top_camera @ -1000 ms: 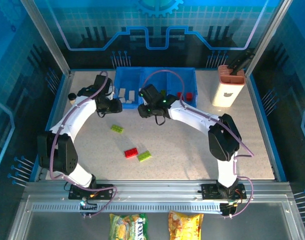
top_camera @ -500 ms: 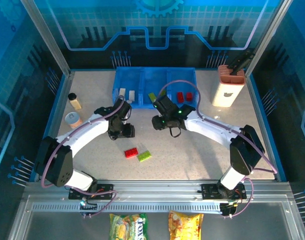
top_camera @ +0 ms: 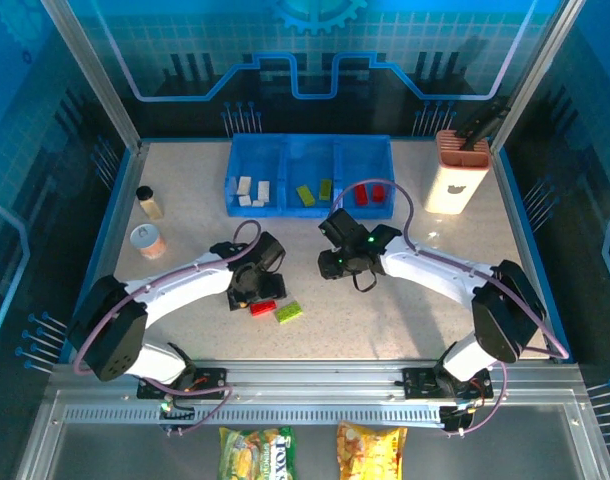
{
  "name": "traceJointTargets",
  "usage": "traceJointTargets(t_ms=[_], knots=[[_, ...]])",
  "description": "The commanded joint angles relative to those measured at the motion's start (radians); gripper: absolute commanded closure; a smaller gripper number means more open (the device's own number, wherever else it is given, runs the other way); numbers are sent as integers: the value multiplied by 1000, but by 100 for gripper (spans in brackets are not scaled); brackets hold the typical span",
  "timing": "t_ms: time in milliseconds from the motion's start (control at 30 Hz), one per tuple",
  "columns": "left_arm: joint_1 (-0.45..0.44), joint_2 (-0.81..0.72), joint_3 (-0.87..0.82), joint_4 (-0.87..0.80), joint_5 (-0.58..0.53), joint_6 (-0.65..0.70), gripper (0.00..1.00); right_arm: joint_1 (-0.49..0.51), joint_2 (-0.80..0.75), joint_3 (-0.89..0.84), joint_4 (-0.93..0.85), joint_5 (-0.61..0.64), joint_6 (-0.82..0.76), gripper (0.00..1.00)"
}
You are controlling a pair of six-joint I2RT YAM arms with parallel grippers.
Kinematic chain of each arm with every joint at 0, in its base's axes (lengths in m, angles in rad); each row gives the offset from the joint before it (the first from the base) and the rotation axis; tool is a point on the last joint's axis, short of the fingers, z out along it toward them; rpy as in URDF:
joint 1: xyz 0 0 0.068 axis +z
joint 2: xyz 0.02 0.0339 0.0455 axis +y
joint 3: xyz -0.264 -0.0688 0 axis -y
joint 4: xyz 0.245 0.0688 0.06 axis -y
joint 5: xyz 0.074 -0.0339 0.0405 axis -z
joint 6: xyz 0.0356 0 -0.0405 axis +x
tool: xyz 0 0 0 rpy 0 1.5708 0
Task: Sort the legos into containers by color
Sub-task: Pick up the lego from the middle-left of the table.
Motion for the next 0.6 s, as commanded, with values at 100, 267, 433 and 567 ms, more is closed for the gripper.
traceJointTargets(t_ms=[100,267,433,567], knots=[[-48,54,-64,80,0,-147,14,-8,-37,-15,-23,-11,16,63],[-55,63,-91,102,6,-157,18,-8,-35,-16,-22,-13,19,63],[-56,79,-79,79,-14,-143,21,-7,-41,-26,-23,-10,30,63],[-66,102,-47,32,-50,-127,22,-6,-48,-36,-20,-6,38,63]])
